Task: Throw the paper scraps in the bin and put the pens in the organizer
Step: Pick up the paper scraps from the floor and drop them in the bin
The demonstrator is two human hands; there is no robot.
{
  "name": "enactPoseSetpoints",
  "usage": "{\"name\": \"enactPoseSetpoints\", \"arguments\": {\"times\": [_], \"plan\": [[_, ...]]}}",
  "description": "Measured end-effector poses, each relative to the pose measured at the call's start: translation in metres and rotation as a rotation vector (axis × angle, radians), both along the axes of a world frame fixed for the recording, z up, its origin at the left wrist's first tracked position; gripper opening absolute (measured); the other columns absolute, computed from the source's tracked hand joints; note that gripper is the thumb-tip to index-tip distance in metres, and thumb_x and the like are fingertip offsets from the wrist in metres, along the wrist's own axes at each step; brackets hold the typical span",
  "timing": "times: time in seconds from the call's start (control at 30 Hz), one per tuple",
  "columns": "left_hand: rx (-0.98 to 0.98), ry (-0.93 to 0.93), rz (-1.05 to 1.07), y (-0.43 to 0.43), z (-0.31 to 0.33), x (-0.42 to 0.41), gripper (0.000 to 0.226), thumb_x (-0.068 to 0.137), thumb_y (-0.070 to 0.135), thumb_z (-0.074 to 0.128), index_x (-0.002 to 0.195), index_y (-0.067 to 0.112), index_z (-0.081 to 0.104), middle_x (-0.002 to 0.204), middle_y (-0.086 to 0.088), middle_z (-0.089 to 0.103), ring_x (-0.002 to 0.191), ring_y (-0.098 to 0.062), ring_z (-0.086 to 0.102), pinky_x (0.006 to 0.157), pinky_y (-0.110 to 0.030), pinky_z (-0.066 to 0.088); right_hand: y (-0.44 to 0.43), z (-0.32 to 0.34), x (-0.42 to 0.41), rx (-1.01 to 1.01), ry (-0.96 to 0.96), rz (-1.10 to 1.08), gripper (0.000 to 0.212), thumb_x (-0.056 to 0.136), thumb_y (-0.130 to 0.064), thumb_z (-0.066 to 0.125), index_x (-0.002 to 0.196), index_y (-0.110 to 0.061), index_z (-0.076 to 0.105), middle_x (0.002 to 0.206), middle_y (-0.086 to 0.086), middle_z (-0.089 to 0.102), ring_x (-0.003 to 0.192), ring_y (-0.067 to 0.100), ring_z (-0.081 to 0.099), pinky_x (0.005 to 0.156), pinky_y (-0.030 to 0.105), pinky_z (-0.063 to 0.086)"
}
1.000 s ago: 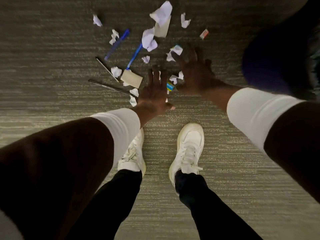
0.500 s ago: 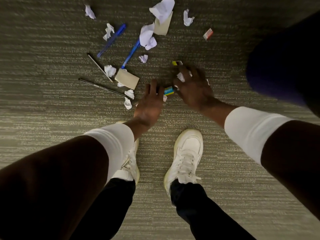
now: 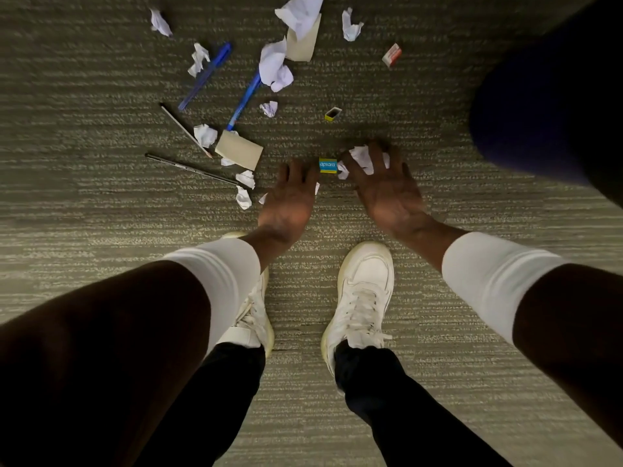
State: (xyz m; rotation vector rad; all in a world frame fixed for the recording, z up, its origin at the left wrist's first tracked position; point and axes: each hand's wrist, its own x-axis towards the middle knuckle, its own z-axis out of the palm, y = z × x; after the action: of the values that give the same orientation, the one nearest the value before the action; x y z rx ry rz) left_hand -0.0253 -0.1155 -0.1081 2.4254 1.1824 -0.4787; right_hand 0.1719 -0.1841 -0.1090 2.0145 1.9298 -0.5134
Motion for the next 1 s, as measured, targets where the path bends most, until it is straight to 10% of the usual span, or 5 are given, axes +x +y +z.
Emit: {"name": "enactPoseSetpoints", "arguments": {"times": [0.27,0.4,0.57,0.73,1.0], "plan": [[-0.021,-0.083,-0.099,0.003,-0.002,-0.010,0.061,0.087,-0.001,0.031,0.143,0.008,0.052,0.133,-0.022,0.055,0.119,-0.043,0.053,0.080,-0.052,0.060,0.020,0.014,-0.029,0.039,-0.006,0.112,0.034,0.099,-0.017,0.050,0.128,-0.013,0.068,0.137,0.017,0.062,0.114,0.041,0.064,0.058,0.040,0.059],[-0.063,-0.119,0.003,0.007,0.003,-0.013,0.056,0.086,-0.009,0.050,0.139,0.004,0.057,0.132,-0.020,0.059,0.116,-0.041,0.055,0.090,-0.052,0.056,0.031,0.014,-0.047,-0.049,0.103,0.125,0.040,0.105,-0.015,0.036,0.136,-0.006,0.060,0.133,0.020,0.054,0.123,0.044,0.056,0.077,0.049,0.055],[-0.090,-0.179,0.212,0.010,0.035,-0.016,0.037,0.080,-0.008,0.066,0.116,0.000,0.067,0.103,-0.024,0.066,0.093,-0.044,0.063,0.076,-0.048,0.053,0.028,0.034,-0.049,-0.078,0.178,-0.089,0.045,0.102,-0.008,0.041,0.144,-0.013,0.058,0.143,0.012,0.057,0.127,0.035,0.056,0.101,0.043,0.053],[-0.170,-0.183,0.293,0.017,0.089,-0.010,0.012,0.084,0.002,0.068,0.095,0.006,0.070,0.094,-0.021,0.069,0.085,-0.042,0.068,0.070,-0.044,0.052,0.008,0.088,-0.036,0.045,0.304,-0.503,0.016,0.090,-0.004,0.069,0.096,-0.011,0.082,0.105,0.010,0.073,0.085,0.027,0.072,0.073,0.027,0.055],[-0.254,-0.299,0.496,0.013,0.192,0.054,0.008,0.089,0.019,0.076,0.090,0.014,0.071,0.089,-0.007,0.075,0.079,-0.024,0.066,0.069,-0.029,0.040,-0.026,0.204,0.004,0.256,0.441,-0.860,0.020,0.078,-0.004,0.084,0.081,-0.022,0.077,0.096,0.000,0.075,0.081,0.017,0.070,0.074,0.024,0.054]]}}
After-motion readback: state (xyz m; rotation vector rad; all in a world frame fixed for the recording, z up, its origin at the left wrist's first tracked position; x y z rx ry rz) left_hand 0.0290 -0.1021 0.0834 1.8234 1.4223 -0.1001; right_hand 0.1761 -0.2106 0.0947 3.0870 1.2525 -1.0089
